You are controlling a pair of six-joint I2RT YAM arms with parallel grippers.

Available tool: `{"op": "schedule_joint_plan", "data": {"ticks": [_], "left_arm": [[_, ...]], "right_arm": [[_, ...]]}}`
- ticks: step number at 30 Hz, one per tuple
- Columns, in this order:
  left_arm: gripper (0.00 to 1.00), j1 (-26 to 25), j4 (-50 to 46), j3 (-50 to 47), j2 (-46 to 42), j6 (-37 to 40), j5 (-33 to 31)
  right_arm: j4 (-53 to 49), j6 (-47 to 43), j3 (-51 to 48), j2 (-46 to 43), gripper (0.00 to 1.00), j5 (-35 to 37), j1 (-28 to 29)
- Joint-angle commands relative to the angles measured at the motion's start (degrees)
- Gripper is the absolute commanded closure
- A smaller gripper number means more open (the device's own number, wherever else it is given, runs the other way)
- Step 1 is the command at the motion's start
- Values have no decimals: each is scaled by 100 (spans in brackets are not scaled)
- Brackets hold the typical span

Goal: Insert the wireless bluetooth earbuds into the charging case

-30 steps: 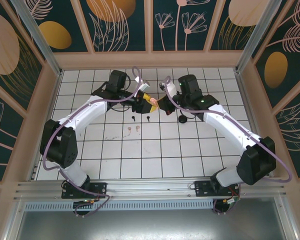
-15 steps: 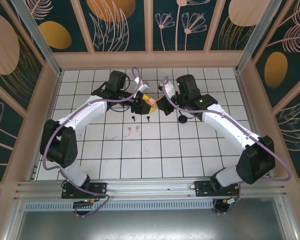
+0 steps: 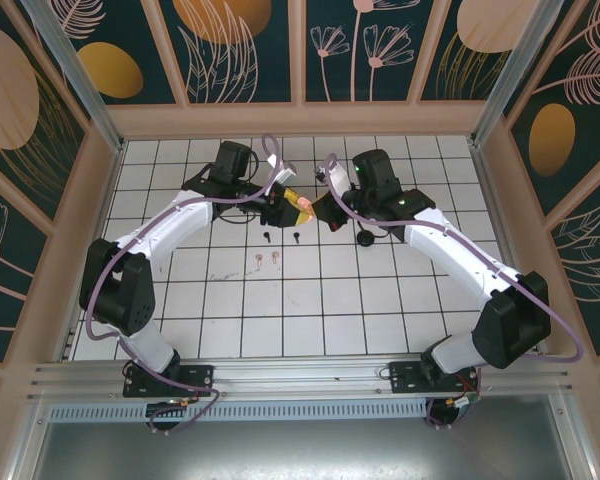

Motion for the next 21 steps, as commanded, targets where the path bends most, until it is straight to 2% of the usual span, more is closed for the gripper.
{"op": "schedule_joint_plan", "data": {"ticks": [1, 6, 8, 13, 21], "left_arm": [[53, 16, -96, -2, -86, 199, 507], [44, 61, -61, -73, -148, 208, 553], [43, 80, -47, -92, -169, 213, 583], [48, 106, -43, -67, -131, 204, 640], [45, 106, 10, 13, 24, 120, 702]], "right_arm": [[-39, -110, -127, -99, 100, 223, -61], [-21, -125, -179, -101, 100, 225, -60], [-6, -127, -196, -109, 100, 208, -227], [23, -114, -223, -115, 100, 189, -242], [54, -58, -180, -118, 100, 20, -224]]}}
